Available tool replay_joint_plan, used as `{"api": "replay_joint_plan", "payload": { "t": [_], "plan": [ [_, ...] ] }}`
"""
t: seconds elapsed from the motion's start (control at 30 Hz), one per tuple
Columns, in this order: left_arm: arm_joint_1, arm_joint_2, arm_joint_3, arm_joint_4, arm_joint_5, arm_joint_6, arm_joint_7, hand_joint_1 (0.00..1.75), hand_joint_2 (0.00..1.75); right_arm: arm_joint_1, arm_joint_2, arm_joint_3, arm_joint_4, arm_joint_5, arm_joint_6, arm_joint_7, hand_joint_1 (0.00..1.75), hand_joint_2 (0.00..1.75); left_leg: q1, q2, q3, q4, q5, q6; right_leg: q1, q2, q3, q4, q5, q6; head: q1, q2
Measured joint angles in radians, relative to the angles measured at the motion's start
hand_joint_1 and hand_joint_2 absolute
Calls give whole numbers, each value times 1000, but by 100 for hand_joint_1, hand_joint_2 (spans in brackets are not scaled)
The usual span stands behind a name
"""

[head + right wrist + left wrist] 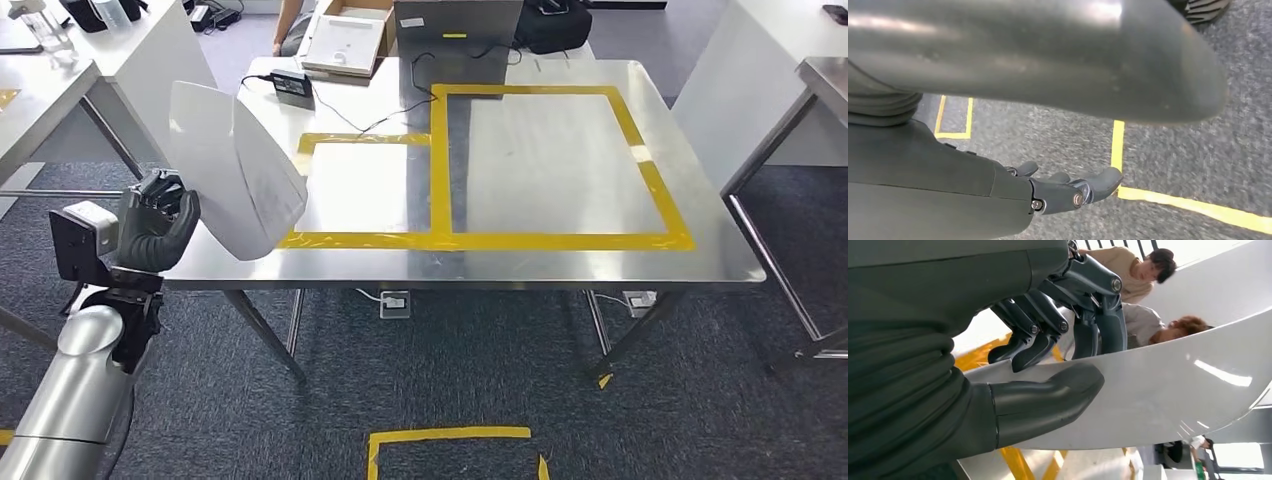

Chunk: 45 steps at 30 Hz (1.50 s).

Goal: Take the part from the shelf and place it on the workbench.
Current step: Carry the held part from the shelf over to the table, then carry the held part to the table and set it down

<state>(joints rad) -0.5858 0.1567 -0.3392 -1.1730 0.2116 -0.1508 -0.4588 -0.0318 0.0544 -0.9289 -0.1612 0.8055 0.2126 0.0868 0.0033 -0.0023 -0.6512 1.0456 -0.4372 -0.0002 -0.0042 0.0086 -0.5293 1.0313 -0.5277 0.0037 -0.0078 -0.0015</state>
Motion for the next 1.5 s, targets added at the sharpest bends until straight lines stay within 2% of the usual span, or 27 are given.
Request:
{"api": "replay_joint_plan", "payload": {
  "t": [0.07,0.1,0.13,0.23,0.27,0.3,0.37,0.4,0.47,0.6,0.67,0.73,0.77,0.8,0.83,0.87,0.9,0.97,1.1,1.17,1.23,1.27,1.3,1.33,1.4,1.43,1.5],
  "plan": [
    [0,-3,-8,2,-4,0,2,175,175,-1,-1,0,0,1,0,2,0,0,3,-2,11,-1,2,14,0,-2,-1,15,-7,9,0,0],
    [-2,-6,-12,3,-6,0,2,175,175,-2,-2,0,0,1,0,2,0,0,4,-3,17,-2,-1,20,-1,-3,-15,40,-13,12,1,0],
    [-5,-9,-15,4,-8,0,3,175,175,-3,-2,0,0,1,0,2,0,0,5,-3,22,-3,-5,25,-2,-3,-42,87,-26,16,2,0],
    [-7,-17,-31,13,-15,0,7,175,175,-2,-3,0,0,2,0,4,0,0,2,-5,34,-2,-21,32,-3,-4,-161,253,-77,25,4,0],
    [-6,-19,-36,17,-17,0,8,175,175,-1,-4,0,0,2,0,5,0,0,1,-5,40,-1,-28,33,-3,-4,-184,267,-71,24,4,0],
    [-6,-21,-41,21,-18,0,9,175,175,0,-4,0,0,2,0,6,0,0,0,-6,48,-1,-35,32,-2,-4,-190,247,-44,23,4,0],
    [-8,-25,-46,28,-20,0,9,175,175,0,-4,0,0,3,0,4,0,0,-1,-5,68,-1,-50,28,0,-4,-157,126,48,13,4,0],
    [-10,-26,-49,31,-20,1,9,175,175,0,-5,0,0,3,0,2,0,0,-2,-5,76,-1,-57,24,4,-5,-139,67,72,8,4,0],
    [-13,-27,-54,37,-22,4,10,175,175,1,-6,0,0,5,0,-1,0,0,-3,-5,85,-2,-66,14,10,-5,-119,12,82,-3,5,0],
    [-16,-28,-61,43,-27,6,9,175,175,3,-7,0,1,9,2,-4,0,0,-4,-4,86,33,-78,-7,5,-4,-88,-2,81,-25,4,0],
    [-20,-28,-63,47,-35,7,9,175,175,1,-7,0,1,10,3,-5,0,0,-2,-3,36,122,-112,-16,1,-4,-74,-5,74,-34,1,0],
    [-21,-28,-67,52,-46,8,10,175,175,1,-7,0,1,12,3,-4,0,0,1,-3,-40,233,-149,-24,1,-3,-66,-5,64,-37,0,0],
    [-20,-28,-70,56,-51,8,11,175,175,2,-7,0,1,12,3,-4,0,0,2,-3,-66,258,-149,-26,1,-2,-61,-4,58,-36,-1,0],
    [-19,-29,-73,60,-55,8,12,175,175,3,-7,0,1,12,3,-4,0,0,2,-3,-76,250,-128,-28,0,-2,-54,-3,52,-35,0,0],
    [-19,-29,-76,63,-59,8,13,175,175,3,-7,0,1,12,3,-4,0,0,3,-2,-65,206,-88,-27,0,-1,-44,-2,45,-33,0,0],
    [-20,-30,-77,66,-62,8,13,175,175,4,-7,0,1,12,3,-4,0,0,3,-2,-44,139,-40,-24,-1,-1,-35,-2,38,-31,0,0],
    [-21,-30,-79,70,-64,9,13,175,175,3,-7,0,1,12,3,-4,0,0,1,-1,-24,79,-11,-21,-1,-1,-27,-1,31,-27,0,0],
    [-24,-32,-81,75,-66,9,14,175,175,2,-7,0,1,12,3,-3,0,0,-3,0,3,8,5,-10,0,-1,-22,-1,20,-17,0,0],
    [-27,-35,-86,80,-68,10,15,175,175,1,-8,0,1,13,3,-4,0,0,-1,-2,19,-5,-2,14,1,-3,-22,12,-2,8,3,0],
    [-30,-37,-86,81,-68,11,15,175,175,-1,-8,0,1,13,3,-4,0,0,2,-1,28,-9,-8,25,-2,-4,-65,93,-35,20,5,0],
    [-31,-41,-87,85,-69,12,15,175,175,0,-8,0,1,13,3,-4,0,0,1,-1,36,-9,-17,31,-3,-4,-148,222,-75,27,7,0],
    [-30,-43,-88,88,-71,12,16,175,175,0,-8,0,1,13,3,-4,0,0,1,-2,41,-9,-23,32,-4,-4,-183,265,-76,29,7,0],
    [-30,-45,-88,91,-76,12,16,175,175,1,-8,-1,1,13,3,-4,0,0,1,-3,47,-8,-28,31,-4,-4,-200,272,-58,29,7,0],
    [-30,-47,-89,95,-82,12,16,175,175,2,-8,-1,1,13,3,-4,0,0,1,-3,56,-8,-35,30,-4,-4,-198,240,-21,28,7,0],
    [-35,-52,-91,105,-95,12,16,175,175,3,-8,-2,1,13,2,-4,0,0,0,-4,73,-8,-49,23,-3,-5,-154,112,65,22,7,0],
    [-40,-55,-93,112,-102,12,17,175,175,2,-8,-3,1,13,2,-4,0,0,-2,-5,79,-7,-55,19,-1,-4,-131,55,89,16,7,0],
    [-53,-60,-100,131,-120,11,21,175,175,1,-8,-5,1,13,2,-3,0,0,-5,-7,82,-8,-61,8,3,-4,-111,9,94,4,6,0]
  ]
}}
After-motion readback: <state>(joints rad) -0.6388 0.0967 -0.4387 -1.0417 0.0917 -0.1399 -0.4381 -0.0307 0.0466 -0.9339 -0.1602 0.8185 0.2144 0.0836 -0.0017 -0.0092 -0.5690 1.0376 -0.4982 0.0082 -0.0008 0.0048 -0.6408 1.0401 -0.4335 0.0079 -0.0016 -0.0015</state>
